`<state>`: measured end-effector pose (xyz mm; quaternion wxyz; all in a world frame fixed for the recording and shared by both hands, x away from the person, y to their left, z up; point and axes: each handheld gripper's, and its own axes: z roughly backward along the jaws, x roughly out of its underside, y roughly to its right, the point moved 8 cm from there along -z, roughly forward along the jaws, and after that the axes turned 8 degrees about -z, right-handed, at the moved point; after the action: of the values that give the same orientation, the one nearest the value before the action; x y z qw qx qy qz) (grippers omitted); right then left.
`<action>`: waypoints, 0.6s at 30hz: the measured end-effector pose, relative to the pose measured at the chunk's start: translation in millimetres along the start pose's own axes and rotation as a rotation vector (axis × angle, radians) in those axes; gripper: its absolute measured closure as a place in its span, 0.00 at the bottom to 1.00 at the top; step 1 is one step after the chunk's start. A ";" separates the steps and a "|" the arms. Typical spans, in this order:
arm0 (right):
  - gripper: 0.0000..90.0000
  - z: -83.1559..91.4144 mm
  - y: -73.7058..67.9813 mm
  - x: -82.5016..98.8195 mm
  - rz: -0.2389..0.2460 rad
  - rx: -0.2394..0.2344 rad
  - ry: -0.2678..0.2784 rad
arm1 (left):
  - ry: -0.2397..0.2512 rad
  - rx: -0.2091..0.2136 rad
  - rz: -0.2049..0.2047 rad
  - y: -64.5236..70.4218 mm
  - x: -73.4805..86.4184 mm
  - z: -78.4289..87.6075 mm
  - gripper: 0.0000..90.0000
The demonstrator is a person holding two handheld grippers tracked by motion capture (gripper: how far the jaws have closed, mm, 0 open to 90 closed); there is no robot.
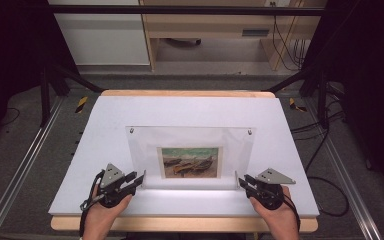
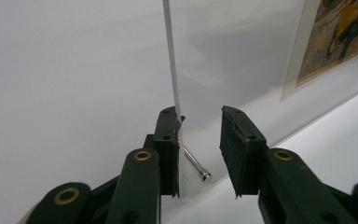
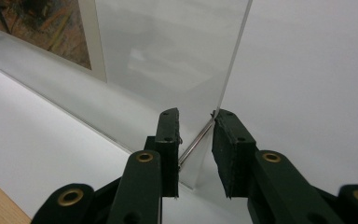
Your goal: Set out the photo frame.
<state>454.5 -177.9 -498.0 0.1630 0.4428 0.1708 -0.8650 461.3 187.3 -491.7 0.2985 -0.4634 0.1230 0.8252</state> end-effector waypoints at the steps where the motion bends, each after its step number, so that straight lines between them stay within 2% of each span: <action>1: 0.80 0.2 -0.4 0.4 -0.004 -0.001 -0.002 | 0.000 -0.001 0.000 0.1 0.2 0.0 0.75; 18: 0.80 0.5 -0.6 2.5 0.002 -0.001 -0.005 | -0.005 -0.003 -0.003 2.1 1.6 0.7 0.75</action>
<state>452.5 -178.0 -499.7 0.1645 0.4409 0.1702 -0.8658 458.9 186.5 -492.8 0.2993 -0.4622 0.1205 0.8260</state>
